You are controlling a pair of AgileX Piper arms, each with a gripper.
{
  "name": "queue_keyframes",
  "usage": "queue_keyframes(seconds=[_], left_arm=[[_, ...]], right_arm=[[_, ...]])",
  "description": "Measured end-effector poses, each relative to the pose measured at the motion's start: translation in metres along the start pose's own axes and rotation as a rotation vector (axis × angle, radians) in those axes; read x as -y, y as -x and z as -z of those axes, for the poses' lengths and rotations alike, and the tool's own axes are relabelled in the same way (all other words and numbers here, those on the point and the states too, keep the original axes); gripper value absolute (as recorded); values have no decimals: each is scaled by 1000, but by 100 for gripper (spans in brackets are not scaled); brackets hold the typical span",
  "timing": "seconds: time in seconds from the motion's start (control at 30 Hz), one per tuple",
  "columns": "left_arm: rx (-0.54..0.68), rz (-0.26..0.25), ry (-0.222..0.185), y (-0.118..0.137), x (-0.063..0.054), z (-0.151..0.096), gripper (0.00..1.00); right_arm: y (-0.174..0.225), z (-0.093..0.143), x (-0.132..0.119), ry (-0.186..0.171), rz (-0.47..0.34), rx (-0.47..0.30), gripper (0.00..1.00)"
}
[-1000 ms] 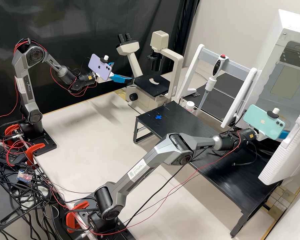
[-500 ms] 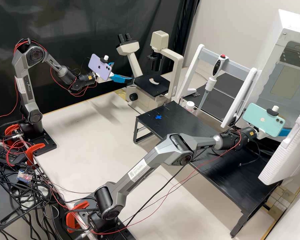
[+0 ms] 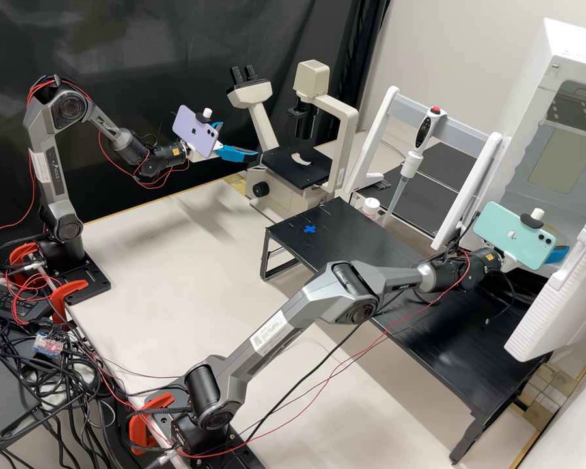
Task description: Move the petri dish to the microscope
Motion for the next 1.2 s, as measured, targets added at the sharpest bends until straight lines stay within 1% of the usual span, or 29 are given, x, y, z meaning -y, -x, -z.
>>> queue_keyframes(seconds=[0.4,0.5,0.57,0.63,0.67,0.7,0.73,0.8,0.97,1.03,1.07,1.1,1.13,1.2], left_arm=[[0,0,0,0,0,0,100],[0,0,0,0,0,0,100],[0,0,0,0,0,0,100],[0,0,0,0,0,0,100],[0,0,0,0,0,0,100],[0,0,0,0,0,0,100],[0,0,0,0,0,0,100],[0,0,0,0,0,0,100],[0,0,0,0,0,0,100],[0,0,0,0,0,0,100],[0,0,0,0,0,0,100],[0,0,0,0,0,0,100],[0,0,0,0,0,0,100],[0,0,0,0,0,0,100]], right_arm=[[0,-1,-1,-1,0,1,0],[1,-4,2,-6,7,5,0],[1,-8,3,-15,8,4,0],[4,-10,4,-55,1,-11,0],[7,-12,5,-68,-1,-10,0],[11,-13,2,-85,-18,-17,0],[13,-16,2,-87,-21,-13,0],[22,-20,-4,-60,-37,0,0],[49,-31,-11,-55,-75,-3,0],[58,-31,-16,-46,-91,-14,0],[63,-32,-18,-47,-99,-18,0],[69,-34,-17,-59,-101,-15,0],[77,-32,-21,-60,-115,-26,0],[87,-33,-20,-67,-116,-26,0]])
